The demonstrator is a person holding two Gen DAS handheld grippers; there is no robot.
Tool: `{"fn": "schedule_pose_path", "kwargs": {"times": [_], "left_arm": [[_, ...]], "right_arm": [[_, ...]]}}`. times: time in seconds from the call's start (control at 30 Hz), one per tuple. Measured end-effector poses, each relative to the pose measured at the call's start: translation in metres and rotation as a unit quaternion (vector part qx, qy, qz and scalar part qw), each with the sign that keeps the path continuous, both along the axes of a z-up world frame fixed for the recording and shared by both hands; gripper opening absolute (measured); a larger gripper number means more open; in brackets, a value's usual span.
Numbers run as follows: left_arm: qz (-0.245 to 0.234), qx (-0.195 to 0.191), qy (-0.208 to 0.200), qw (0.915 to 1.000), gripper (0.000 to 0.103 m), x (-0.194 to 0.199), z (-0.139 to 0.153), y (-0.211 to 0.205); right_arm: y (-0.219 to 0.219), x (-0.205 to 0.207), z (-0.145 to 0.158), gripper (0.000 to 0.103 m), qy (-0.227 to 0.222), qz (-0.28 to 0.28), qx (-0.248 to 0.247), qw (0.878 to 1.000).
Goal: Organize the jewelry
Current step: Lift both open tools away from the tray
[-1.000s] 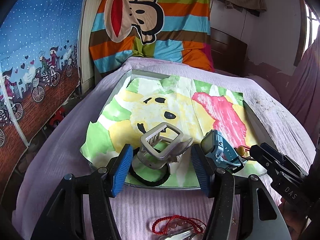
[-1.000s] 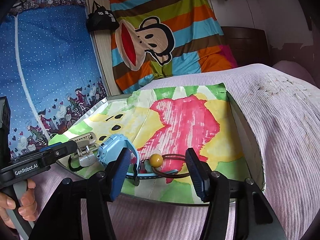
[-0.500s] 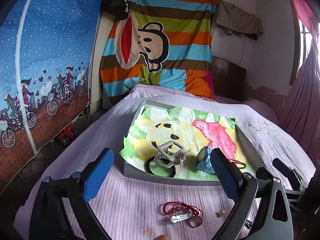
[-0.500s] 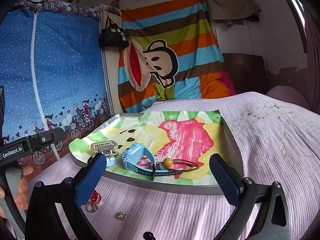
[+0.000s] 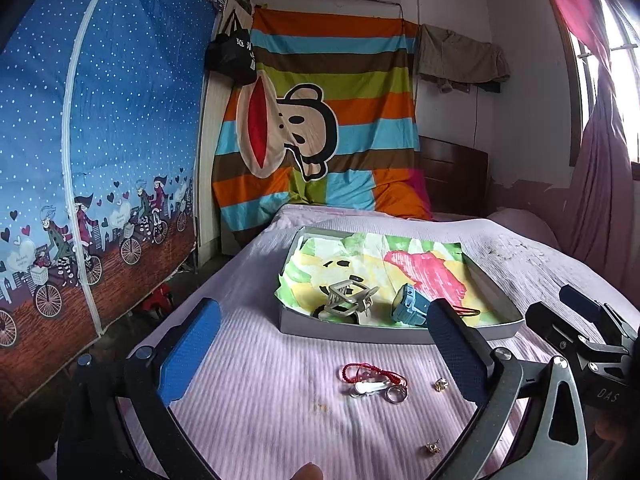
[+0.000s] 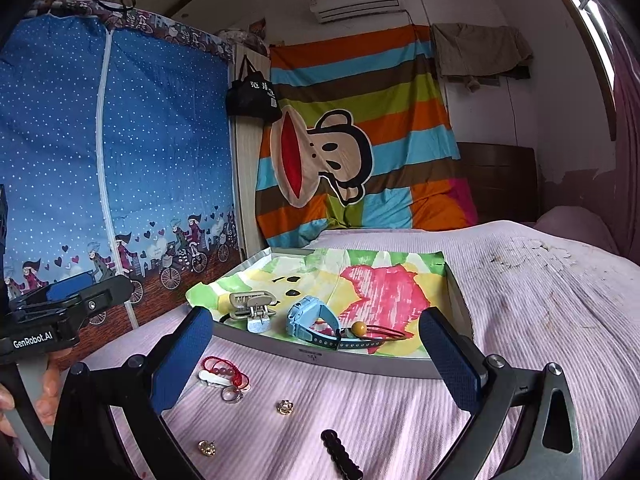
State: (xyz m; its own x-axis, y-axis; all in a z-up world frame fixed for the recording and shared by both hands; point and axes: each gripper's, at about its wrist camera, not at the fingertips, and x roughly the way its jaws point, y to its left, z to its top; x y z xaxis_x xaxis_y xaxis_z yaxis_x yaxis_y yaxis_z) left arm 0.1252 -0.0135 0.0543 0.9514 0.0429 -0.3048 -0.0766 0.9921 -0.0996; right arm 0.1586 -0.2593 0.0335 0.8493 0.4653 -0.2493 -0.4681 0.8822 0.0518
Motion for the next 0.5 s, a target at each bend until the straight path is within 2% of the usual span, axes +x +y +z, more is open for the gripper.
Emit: {"fn": "schedule_pose_path", "kwargs": {"times": [0.23,0.37,0.5], "left_arm": [[-0.001,0.001,-0.002,1.0,0.101,-0.022,-0.005,-0.003],[-0.007,0.002,0.008,0.9999,0.101,-0.029,-0.014,-0.008],[-0.01,0.004,0.018,0.9998,0.101,-0.033,-0.023,-0.011]], "right_arm": [[-0.009,-0.026,0.003,0.103,-0.011,-0.008,-0.014,1.0],[-0.014,-0.032,-0.001,0.103,0.0,-0.007,-0.022,1.0],[-0.014,-0.038,-0.006,0.103,0.01,-0.007,-0.05,0.999]]}}
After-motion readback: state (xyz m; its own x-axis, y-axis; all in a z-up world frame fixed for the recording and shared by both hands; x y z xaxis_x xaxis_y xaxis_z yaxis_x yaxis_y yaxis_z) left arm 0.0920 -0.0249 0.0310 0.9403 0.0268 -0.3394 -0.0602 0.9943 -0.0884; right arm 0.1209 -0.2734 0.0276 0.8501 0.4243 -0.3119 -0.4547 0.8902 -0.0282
